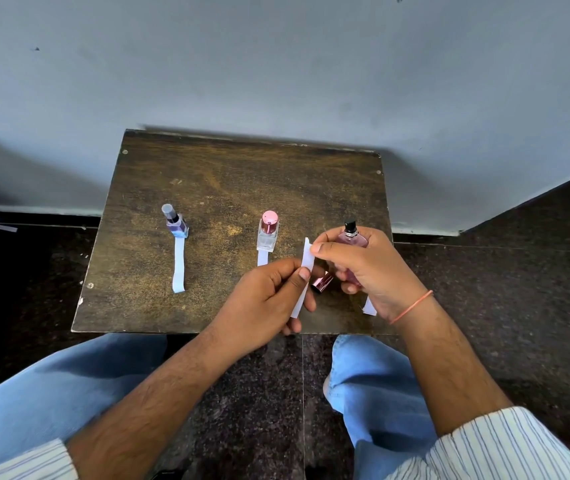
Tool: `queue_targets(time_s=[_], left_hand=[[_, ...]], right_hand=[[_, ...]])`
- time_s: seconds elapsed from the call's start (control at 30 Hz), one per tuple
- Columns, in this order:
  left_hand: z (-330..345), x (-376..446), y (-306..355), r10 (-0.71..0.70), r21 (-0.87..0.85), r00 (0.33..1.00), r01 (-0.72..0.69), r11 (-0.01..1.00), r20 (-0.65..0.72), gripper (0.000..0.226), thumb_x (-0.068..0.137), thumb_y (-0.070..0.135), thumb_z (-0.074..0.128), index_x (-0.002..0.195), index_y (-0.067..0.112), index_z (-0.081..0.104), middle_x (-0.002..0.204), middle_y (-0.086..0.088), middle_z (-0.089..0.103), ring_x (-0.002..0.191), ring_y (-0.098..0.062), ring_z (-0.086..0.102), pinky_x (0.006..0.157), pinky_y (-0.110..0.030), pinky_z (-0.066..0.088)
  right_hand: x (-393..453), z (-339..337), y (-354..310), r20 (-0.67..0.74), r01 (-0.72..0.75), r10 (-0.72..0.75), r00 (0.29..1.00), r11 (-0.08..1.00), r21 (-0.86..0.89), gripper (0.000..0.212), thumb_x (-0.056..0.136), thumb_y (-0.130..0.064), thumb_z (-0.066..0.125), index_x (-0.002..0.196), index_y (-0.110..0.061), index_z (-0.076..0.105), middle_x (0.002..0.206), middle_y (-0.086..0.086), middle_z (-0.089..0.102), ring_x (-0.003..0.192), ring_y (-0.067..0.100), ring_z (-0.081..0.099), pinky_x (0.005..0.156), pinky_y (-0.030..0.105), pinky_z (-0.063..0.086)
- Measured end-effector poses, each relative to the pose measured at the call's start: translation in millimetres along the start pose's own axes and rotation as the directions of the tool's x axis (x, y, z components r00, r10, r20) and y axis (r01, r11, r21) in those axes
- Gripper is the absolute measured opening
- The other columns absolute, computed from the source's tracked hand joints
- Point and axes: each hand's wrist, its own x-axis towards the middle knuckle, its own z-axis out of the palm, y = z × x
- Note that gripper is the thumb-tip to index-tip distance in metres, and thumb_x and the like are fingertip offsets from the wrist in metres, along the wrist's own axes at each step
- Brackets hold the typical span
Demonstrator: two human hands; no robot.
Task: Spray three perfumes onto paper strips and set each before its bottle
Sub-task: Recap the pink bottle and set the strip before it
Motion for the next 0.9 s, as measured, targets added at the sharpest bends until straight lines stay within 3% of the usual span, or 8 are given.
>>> queue_targets(time_s=[0.17,0.27,0.33,0.47,0.57,0.63,0.73,0.9], left_hand=[[2,3,-2,-0.049,0.039,0.999,0.049,0.998,-0.009,0.02,0.113,0.025,0.052,0.112,0.025,0.072,0.078,0.004,0.077,0.053,-0.019,0.067,0.047,-0.028,0.054],[3,4,-3,-0.069,0.116,0.997,0.074,0.991,-0.04,0.019,0.112,0.026,0.054,0.108,0.025,0.073,0.078,0.005,0.078,0.051,-0.016,0.069,0.046,-0.028,0.055],[3,5,-4,-0.076,0.157,0.994,0.089,0.984,-0.084,0.017,0.111,0.026,0.056,0.116,0.026,0.073,0.079,0.005,0.079,0.05,-0.013,0.069,0.045,-0.027,0.055],[2,6,-3,-0.035,0.3,0.989,0.077,0.951,-0.143,0.035,0.109,0.028,0.06,0.144,0.03,0.064,0.079,0.01,0.08,0.047,0.0,0.065,0.047,-0.016,0.05],[2,6,0,0.041,0.491,0.988,0.039,0.87,-0.151,0.039,0.108,0.031,0.06,0.147,0.033,0.061,0.077,0.016,0.078,0.054,0.014,0.064,0.055,-0.006,0.045],[1,7,-2,0.095,0.612,0.982,0.025,0.791,-0.163,0.041,0.107,0.038,0.059,0.148,0.038,0.058,0.076,0.016,0.077,0.067,0.009,0.07,0.066,-0.017,0.057],[3,8,-6,0.121,0.742,0.98,0.039,0.669,-0.161,0.049,0.104,0.049,0.055,0.152,0.043,0.048,0.082,0.009,0.077,0.08,-0.017,0.076,0.074,-0.041,0.066],[7,7,-5,0.145,0.817,0.976,0.052,0.575,-0.164,0.048,0.104,0.052,0.052,0.15,0.046,0.043,0.081,0.005,0.074,0.076,-0.023,0.074,0.07,-0.042,0.066]], right_hand=[[6,-1,0,-0.081,0.011,-0.022,0.996,0.991,-0.133,0.009,0.095,-0.018,0.078,0.086,-0.017,0.08,0.061,-0.003,0.054,0.056,0.007,0.049,0.052,0.025,0.034],[12,-2,3,-0.127,0.053,-0.102,0.987,0.938,-0.344,0.009,0.091,-0.025,0.079,0.083,-0.023,0.081,0.068,-0.004,0.073,0.067,0.006,0.065,0.066,0.041,0.053],[17,-4,7,-0.157,0.061,-0.139,0.978,0.906,-0.419,0.008,0.089,-0.03,0.079,0.081,-0.028,0.081,0.079,-0.001,0.078,0.078,0.014,0.071,0.079,0.045,0.057],[25,-5,11,-0.183,0.058,-0.196,0.963,0.818,-0.573,0.011,0.091,-0.037,0.078,0.084,-0.028,0.078,0.081,-0.011,0.077,0.083,0.008,0.072,0.082,0.039,0.059],[28,-3,13,-0.185,0.051,-0.212,0.959,0.778,-0.626,0.012,0.091,-0.042,0.076,0.09,-0.03,0.078,0.084,-0.014,0.078,0.087,0.007,0.073,0.087,0.042,0.061],[28,-2,13,-0.184,0.046,-0.219,0.958,0.753,-0.656,0.013,0.092,-0.043,0.075,0.093,-0.031,0.078,0.086,-0.014,0.078,0.088,0.009,0.074,0.087,0.043,0.062],[27,-2,12,-0.171,0.053,-0.246,0.954,0.7,-0.712,0.016,0.094,-0.044,0.075,0.1,-0.03,0.078,0.09,-0.012,0.078,0.091,0.014,0.074,0.086,0.044,0.062],[24,-2,13,-0.17,0.034,-0.286,0.943,0.591,-0.806,0.024,0.093,-0.055,0.069,0.109,-0.037,0.073,0.093,-0.012,0.078,0.094,0.02,0.074,0.082,0.044,0.063]])
